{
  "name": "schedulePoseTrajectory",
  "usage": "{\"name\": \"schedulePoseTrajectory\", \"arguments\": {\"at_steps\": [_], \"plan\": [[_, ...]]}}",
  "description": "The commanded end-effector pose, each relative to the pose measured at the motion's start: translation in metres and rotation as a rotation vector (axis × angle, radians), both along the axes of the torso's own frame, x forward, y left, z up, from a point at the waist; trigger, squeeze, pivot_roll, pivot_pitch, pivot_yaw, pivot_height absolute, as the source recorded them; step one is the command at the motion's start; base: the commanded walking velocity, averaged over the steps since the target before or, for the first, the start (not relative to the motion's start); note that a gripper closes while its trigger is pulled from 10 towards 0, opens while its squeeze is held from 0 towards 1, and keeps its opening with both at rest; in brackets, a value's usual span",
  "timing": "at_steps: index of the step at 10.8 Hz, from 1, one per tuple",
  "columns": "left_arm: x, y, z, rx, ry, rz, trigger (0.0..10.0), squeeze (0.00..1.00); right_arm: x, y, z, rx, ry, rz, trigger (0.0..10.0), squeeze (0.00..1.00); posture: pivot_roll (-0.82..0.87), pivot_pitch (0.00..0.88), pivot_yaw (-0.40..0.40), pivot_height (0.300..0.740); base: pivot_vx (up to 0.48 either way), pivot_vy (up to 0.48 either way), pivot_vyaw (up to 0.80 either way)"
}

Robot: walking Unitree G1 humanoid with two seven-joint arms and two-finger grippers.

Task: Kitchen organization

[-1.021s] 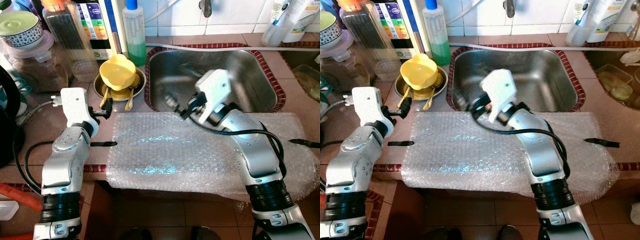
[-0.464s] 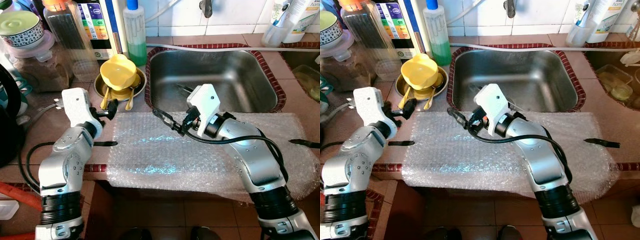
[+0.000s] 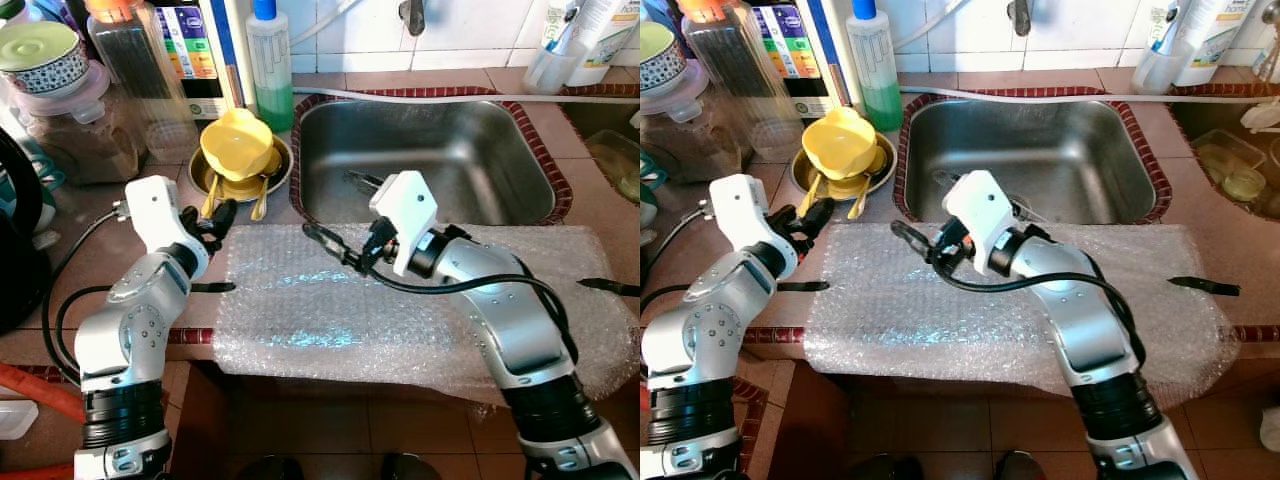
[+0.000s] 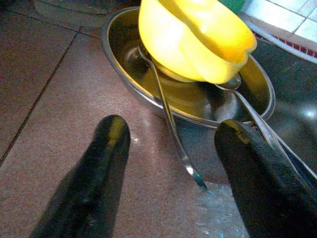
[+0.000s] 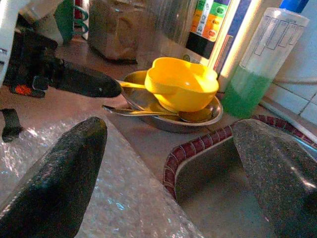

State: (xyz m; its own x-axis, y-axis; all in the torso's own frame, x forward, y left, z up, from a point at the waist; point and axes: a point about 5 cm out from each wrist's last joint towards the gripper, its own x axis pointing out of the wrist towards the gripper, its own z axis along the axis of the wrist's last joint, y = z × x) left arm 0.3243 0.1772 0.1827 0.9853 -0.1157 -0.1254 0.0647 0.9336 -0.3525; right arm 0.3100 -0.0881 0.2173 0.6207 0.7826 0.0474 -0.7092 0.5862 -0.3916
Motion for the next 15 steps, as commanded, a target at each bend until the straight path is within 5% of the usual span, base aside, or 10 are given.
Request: {"name": "schedulePoseTrajectory", "arguments": {"at_steps": [1, 10, 15], "plan": [[0.000, 0.002, 0.005, -0.002, -0.010, 0.014, 0.0, 0.00, -0.004, 0.003, 0.004, -0.010, -0.028, 0.025, 10.0, 0.00, -0.10, 0.160, 0.072, 0.740, 0.000, 0.000, 0.00], [0.001, 0.003, 0.008, -0.047, -0.010, 0.033, 0.0, 0.00, -0.003, 0.004, 0.002, -0.045, -0.048, 0.032, 10.0, 0.00, -0.11, 0.160, 0.065, 0.740, 0.000, 0.000, 0.00], [0.000, 0.008, 0.022, 0.004, -0.070, 0.062, 0.0, 0.00, -0.001, 0.003, 0.003, -0.048, -0.057, 0.025, 10.0, 0.00, -0.10, 0.159, 0.063, 0.740, 0.000, 0.000, 0.00]]}}
